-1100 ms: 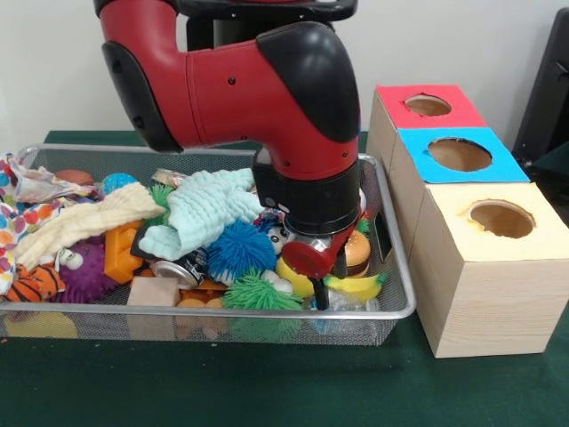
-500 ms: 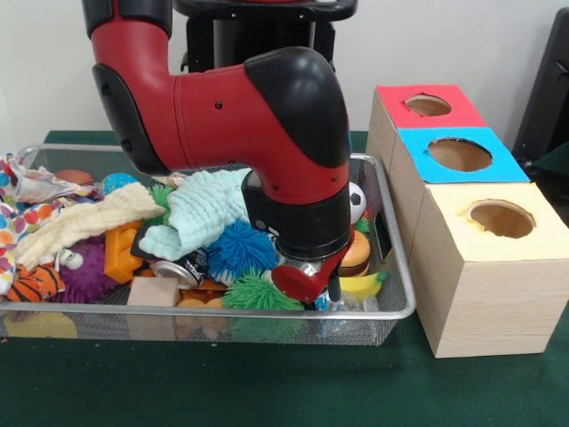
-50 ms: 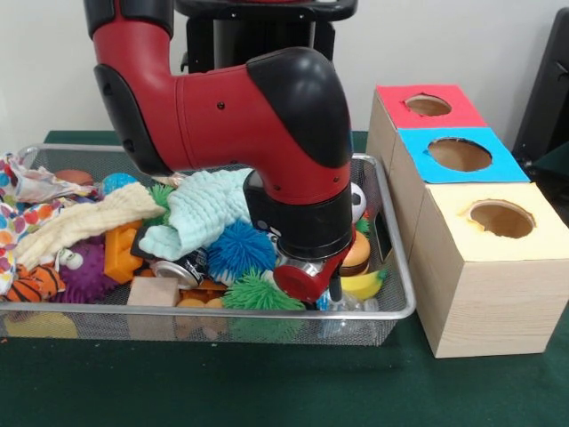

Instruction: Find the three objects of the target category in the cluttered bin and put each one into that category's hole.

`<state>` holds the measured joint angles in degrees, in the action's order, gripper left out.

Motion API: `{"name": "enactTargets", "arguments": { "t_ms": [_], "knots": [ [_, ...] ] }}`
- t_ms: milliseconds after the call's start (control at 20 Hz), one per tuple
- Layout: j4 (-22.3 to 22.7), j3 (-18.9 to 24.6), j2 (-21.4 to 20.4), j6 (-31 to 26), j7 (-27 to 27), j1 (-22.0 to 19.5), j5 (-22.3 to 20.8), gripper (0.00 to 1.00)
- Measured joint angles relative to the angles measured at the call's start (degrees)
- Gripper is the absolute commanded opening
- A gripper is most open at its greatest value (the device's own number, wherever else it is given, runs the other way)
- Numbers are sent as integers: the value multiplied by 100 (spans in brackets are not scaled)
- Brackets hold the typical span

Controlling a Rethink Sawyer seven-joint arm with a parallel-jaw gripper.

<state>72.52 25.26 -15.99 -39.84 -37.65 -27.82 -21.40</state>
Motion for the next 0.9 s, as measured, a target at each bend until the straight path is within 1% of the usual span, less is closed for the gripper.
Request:
{"name": "enactTargets", "arguments": {
  "t_ms": [400, 700, 900],
  "knots": [
    [-9, -13, -26, 1, 1, 120, -32, 100],
    [-27, -82, -86, 2, 1, 235, -166, 100],
    [-32, -103, -97, 1, 1, 264, -182, 100]
  ]
}}
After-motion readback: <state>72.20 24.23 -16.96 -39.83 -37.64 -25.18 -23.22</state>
